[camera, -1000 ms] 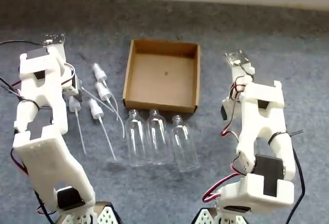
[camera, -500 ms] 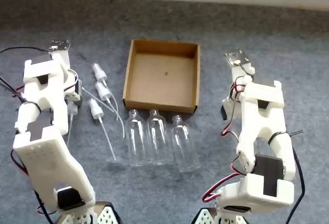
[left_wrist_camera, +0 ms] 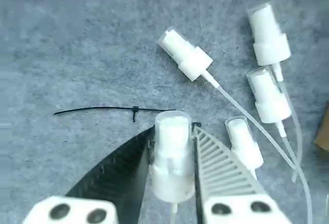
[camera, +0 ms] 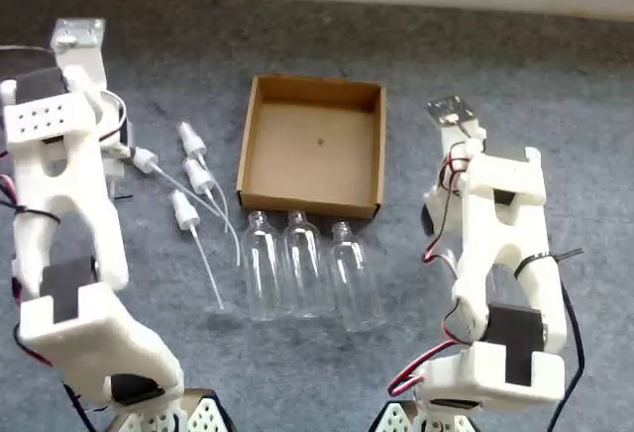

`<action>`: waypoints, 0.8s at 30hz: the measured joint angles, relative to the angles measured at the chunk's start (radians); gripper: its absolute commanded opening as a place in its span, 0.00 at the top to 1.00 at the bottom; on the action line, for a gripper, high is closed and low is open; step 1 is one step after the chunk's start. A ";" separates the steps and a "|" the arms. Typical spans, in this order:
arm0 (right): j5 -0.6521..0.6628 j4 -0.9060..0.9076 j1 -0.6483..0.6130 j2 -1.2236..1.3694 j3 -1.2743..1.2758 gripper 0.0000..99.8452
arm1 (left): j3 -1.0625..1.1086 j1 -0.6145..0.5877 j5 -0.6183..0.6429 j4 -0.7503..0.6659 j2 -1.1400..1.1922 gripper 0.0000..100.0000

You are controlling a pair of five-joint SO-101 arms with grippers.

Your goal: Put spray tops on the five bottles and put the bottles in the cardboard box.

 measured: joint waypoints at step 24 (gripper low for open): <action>-0.318 -0.362 -0.591 -0.853 0.359 1.00 | -0.110 0.451 0.158 0.031 -0.839 0.94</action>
